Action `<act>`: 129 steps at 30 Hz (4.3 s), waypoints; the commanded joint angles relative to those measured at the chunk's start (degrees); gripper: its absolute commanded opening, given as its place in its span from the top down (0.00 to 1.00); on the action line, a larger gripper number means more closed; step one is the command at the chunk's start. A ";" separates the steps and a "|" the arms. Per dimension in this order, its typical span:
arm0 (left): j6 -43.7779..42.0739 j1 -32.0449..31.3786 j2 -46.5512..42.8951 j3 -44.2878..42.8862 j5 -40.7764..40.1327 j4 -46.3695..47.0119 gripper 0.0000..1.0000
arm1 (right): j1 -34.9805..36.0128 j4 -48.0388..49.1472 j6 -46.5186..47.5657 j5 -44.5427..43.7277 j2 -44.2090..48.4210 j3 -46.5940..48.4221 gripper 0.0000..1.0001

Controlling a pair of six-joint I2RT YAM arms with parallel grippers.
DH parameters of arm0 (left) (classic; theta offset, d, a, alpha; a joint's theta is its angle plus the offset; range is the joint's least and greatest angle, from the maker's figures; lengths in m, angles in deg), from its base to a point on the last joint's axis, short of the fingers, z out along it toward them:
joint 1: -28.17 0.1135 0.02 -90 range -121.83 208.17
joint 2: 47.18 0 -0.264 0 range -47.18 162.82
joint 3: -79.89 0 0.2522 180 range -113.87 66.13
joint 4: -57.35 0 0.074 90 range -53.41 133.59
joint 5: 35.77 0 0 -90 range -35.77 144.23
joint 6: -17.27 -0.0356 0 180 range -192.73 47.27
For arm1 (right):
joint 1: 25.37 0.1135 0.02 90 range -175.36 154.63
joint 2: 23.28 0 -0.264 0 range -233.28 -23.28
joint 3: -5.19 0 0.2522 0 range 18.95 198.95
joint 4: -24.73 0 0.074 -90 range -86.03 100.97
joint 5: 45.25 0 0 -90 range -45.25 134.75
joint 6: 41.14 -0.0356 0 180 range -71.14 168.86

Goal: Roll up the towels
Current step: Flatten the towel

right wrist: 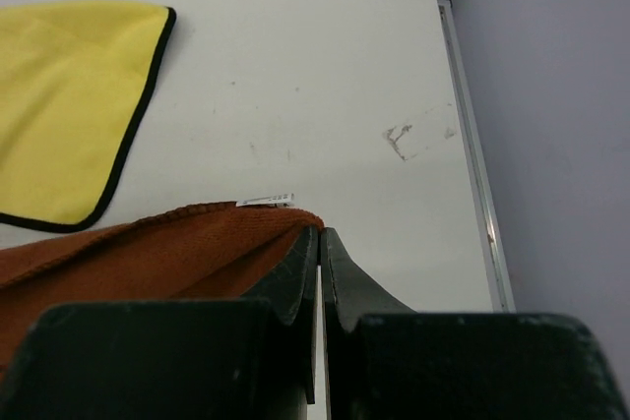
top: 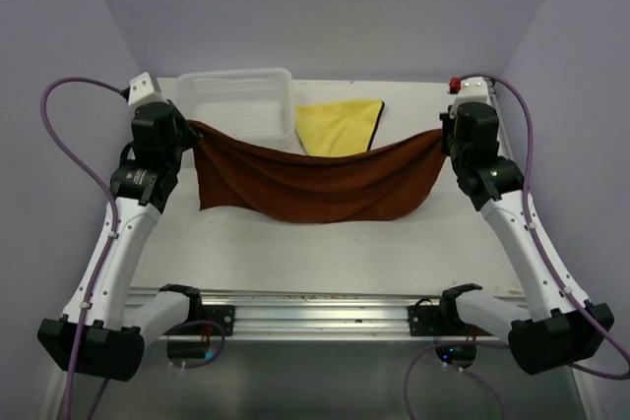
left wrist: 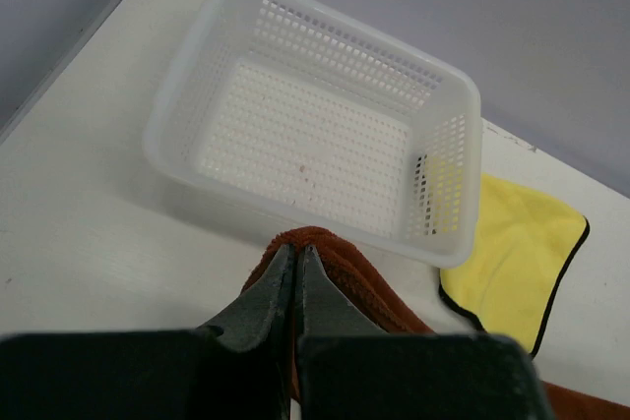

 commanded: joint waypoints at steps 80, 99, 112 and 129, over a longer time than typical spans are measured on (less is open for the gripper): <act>6.24 7.61 -2.79 0.83 -7.01 3.72 1.00 | -0.69 9.68 -9.28 -12.42 4.22 -0.06 1.00; 4.66 7.96 -12.82 3.73 -8.95 -1.74 1.00 | -0.60 2.37 -7.43 -13.47 18.30 -1.82 1.00; 2.20 8.40 -1.22 -1.36 -6.58 3.54 1.00 | -3.06 11.51 -5.24 -11.02 6.17 1.08 1.00; 5.88 9.90 -15.43 15.04 -9.21 -0.58 1.00 | -4.73 6.25 -11.30 -6.27 20.30 -14.64 1.00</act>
